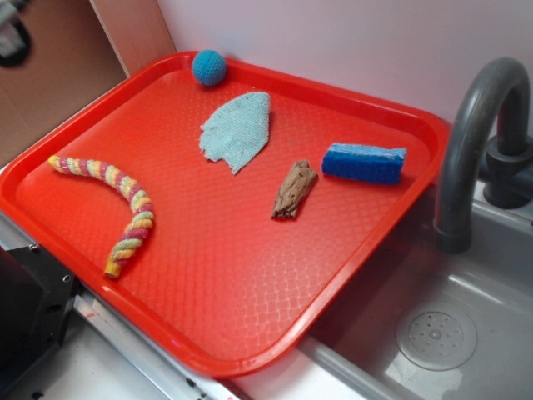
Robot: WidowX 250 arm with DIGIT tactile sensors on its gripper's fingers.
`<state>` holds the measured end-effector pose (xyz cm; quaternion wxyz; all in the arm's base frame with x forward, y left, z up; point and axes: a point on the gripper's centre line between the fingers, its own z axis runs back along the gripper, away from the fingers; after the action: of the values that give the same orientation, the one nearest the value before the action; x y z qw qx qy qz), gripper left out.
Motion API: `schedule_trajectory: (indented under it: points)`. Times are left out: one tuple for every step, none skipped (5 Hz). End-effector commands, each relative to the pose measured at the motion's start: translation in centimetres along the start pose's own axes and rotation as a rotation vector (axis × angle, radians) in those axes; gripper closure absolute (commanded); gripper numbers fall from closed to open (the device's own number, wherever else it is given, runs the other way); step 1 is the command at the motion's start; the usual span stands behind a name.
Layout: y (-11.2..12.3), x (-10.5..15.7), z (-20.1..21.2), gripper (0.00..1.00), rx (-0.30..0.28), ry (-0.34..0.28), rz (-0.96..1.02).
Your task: Grab the wood chip.
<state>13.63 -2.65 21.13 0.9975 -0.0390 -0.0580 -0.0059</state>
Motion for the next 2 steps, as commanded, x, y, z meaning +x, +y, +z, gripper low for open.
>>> schedule_trajectory:
  points:
    - [-3.2,4.4,-5.1,0.0,0.019,-0.004,-0.047]
    - [-5.7,7.5,-8.5,0.0,-0.037,0.05,-0.099]
